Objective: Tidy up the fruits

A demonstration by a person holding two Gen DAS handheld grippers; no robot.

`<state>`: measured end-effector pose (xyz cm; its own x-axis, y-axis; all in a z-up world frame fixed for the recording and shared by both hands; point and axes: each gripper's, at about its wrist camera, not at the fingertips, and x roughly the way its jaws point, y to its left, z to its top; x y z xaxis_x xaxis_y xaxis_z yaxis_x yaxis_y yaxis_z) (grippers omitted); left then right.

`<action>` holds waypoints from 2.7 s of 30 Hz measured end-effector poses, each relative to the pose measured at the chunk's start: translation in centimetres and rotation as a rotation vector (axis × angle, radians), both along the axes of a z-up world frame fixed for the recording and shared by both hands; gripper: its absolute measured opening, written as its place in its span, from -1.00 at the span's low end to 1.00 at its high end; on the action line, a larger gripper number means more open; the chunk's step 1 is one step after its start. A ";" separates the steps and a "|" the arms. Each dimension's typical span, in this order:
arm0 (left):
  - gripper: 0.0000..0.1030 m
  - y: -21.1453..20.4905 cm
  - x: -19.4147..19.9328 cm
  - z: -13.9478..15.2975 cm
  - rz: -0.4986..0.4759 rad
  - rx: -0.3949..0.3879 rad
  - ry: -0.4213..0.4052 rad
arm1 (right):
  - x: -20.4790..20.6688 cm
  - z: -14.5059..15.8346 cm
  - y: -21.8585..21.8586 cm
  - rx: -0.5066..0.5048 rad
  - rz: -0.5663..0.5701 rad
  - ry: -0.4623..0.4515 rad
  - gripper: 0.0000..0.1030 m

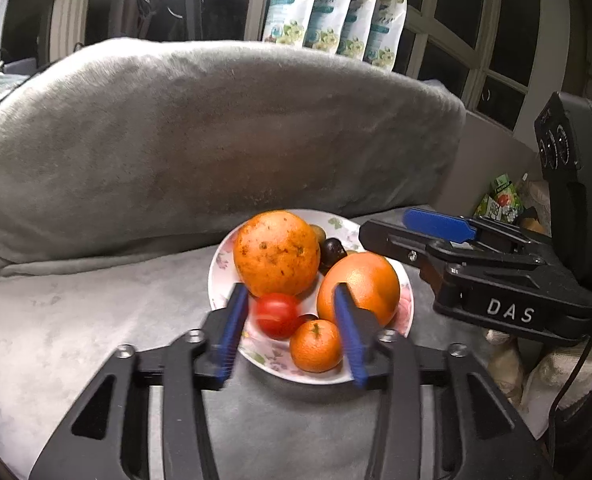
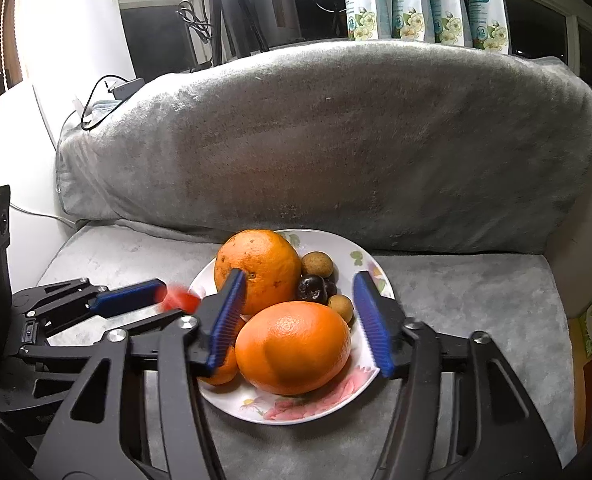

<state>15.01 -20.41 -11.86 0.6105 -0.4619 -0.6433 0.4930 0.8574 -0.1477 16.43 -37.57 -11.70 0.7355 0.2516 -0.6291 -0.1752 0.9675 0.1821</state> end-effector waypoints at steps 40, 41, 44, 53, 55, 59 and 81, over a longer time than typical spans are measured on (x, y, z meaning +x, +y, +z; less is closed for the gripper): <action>0.60 4.7 -8.7 5.4 0.119 0.022 -0.141 | -9.2 4.8 2.1 -0.070 -0.108 -0.129 1.00; 0.60 4.9 -8.8 5.4 0.120 0.023 -0.141 | -9.3 4.8 2.1 -0.068 -0.111 -0.128 1.00; 0.60 4.9 -9.0 5.5 0.124 0.025 -0.139 | -9.6 4.8 2.1 -0.061 -0.115 -0.126 1.00; 0.60 5.0 -9.7 5.6 0.131 0.024 -0.145 | -10.3 5.1 2.2 -0.081 -0.129 -0.135 1.00; 0.60 5.1 -9.7 5.6 0.131 0.025 -0.141 | -10.4 5.1 2.3 -0.084 -0.130 -0.136 1.00; 0.60 5.3 -9.8 5.7 0.139 0.027 -0.142 | -10.5 5.1 2.4 -0.090 -0.130 -0.137 1.00; 0.60 5.5 -10.7 6.6 0.149 0.020 -0.170 | -10.7 5.2 2.7 -0.109 -0.126 -0.141 1.00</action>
<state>4.27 -14.88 -5.30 0.7719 -0.3464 -0.5331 0.3767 0.9247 -0.0553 5.75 -34.85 -6.54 0.8393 0.0883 -0.5365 -0.0679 0.9960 0.0577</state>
